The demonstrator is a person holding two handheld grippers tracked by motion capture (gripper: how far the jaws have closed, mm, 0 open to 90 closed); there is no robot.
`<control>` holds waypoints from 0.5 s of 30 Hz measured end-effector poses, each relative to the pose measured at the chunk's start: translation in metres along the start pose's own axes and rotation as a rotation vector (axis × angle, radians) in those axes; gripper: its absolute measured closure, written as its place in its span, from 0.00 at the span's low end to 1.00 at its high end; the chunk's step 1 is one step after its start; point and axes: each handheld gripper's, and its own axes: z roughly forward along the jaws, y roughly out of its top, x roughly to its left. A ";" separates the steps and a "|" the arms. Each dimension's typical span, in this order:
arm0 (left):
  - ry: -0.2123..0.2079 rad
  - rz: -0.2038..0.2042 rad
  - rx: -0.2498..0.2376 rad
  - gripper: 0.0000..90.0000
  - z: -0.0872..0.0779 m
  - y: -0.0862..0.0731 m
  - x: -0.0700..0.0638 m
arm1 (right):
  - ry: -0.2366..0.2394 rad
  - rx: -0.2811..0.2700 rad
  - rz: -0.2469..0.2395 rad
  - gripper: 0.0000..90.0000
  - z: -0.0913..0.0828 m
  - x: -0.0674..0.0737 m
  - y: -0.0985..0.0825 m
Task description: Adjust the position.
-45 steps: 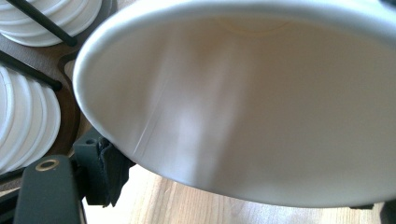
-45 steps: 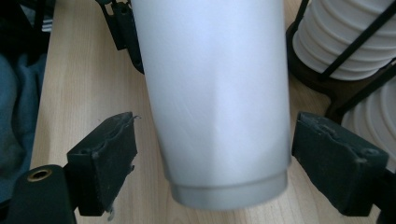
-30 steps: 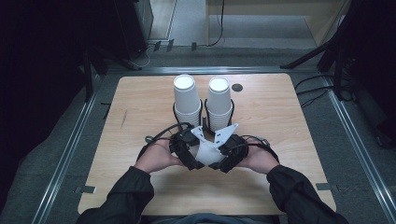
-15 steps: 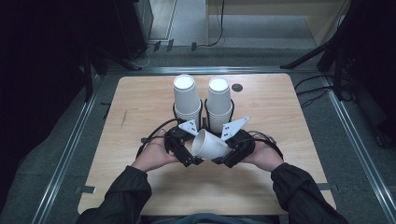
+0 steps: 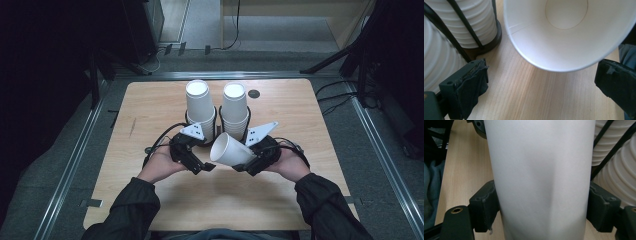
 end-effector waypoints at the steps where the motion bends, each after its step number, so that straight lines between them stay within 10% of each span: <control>1: 0.028 -0.004 -0.002 0.00 0.000 0.000 -0.001 | -0.001 -0.002 0.002 0.24 -0.001 0.000 -0.001; 5: 0.074 -0.030 -0.006 0.00 -0.002 0.000 -0.001 | -0.016 -0.017 0.003 0.24 -0.007 -0.002 -0.002; 15: -0.017 -0.039 -0.097 0.00 -0.006 0.005 -0.007 | 0.004 -0.102 0.019 0.24 -0.022 -0.002 -0.002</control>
